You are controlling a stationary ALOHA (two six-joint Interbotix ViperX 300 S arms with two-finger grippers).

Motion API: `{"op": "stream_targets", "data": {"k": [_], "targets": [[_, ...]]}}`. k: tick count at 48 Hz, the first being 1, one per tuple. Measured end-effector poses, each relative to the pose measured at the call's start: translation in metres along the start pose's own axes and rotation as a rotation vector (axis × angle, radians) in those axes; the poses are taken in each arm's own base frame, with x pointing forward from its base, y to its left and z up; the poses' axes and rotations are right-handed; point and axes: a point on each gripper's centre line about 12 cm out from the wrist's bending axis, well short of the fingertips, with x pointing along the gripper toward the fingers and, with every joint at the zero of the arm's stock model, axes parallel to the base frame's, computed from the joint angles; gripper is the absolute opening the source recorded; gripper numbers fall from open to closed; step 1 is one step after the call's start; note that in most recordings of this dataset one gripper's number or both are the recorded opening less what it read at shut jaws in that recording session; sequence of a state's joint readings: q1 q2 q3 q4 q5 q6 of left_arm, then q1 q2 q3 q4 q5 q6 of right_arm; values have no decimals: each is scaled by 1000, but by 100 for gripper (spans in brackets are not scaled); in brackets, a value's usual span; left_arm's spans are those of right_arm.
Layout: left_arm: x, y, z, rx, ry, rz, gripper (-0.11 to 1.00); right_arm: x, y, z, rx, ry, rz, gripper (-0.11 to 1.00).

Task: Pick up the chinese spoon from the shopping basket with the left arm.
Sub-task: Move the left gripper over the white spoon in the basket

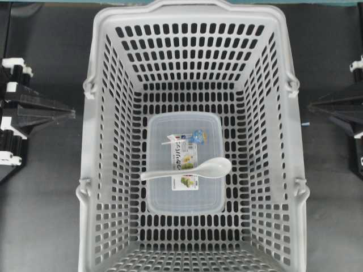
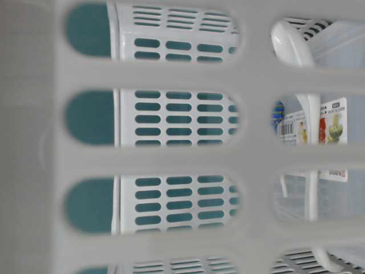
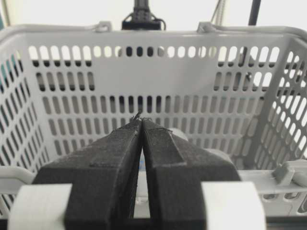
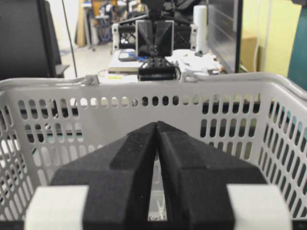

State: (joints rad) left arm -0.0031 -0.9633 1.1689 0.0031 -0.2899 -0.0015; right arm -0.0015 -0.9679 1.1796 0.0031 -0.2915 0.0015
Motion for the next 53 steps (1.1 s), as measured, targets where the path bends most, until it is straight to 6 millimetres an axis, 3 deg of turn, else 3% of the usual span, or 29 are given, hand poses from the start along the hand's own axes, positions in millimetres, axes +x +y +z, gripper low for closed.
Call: {"op": "stream_targets", "data": {"k": [4,10,21,29,39,46,53], "targets": [[5,-1,4,1,35,-8,0,0,0,-1,4,5,-2,0],[28,-6,22,-1,179,-26,0,-1,-1,-3,10,20,-7,0],[67,-14,37,9,406,-46,0,-1,-1,-5,19,35,-8,0],[101,-18,36,16,555,-51,0,-1,-2,-5,19,35,-9,0],[142,-26,19,23,737,-60,0,-1,-2,-4,21,34,-9,1],[169,-30,5,29,846,-61,0,-1,-2,-4,24,32,-10,15],[190,-37,-9,38,923,-71,0,-2,-2,-3,41,29,-11,43]]}}
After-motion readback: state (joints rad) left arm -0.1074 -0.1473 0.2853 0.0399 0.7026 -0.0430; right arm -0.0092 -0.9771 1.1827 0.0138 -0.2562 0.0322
